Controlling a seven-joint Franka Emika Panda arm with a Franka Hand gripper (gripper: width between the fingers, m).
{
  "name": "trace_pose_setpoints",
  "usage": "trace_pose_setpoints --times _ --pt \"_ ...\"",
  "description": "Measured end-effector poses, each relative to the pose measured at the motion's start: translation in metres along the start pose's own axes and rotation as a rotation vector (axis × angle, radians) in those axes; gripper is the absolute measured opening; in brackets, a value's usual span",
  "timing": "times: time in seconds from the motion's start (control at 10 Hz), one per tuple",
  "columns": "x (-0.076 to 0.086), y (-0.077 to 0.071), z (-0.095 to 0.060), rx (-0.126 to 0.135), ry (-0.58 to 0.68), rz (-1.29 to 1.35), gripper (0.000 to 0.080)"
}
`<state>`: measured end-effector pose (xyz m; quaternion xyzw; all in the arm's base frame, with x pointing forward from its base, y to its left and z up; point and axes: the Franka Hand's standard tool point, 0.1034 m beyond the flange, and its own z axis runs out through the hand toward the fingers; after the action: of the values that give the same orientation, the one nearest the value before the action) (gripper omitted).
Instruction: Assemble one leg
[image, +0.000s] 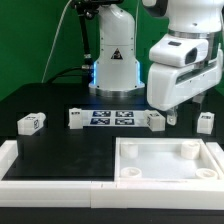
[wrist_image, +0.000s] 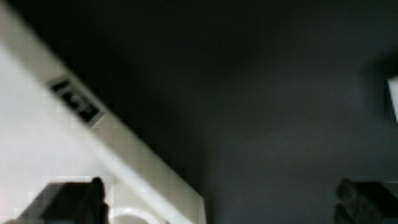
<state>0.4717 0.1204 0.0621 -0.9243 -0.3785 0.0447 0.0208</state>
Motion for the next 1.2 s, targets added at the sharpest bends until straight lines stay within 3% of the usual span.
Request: trace_pose_setpoints --times 0.6,1.1,1.2 --pt "0.02 -0.041 0.003 0.048 0.005 0.839 0.0649" --pt "0.022 -0.047 0.005 0.089 0.008 1.195 0.0649" --pt "0.019 -0.057 0.011 0.092 0.024 1.226 0.0649"
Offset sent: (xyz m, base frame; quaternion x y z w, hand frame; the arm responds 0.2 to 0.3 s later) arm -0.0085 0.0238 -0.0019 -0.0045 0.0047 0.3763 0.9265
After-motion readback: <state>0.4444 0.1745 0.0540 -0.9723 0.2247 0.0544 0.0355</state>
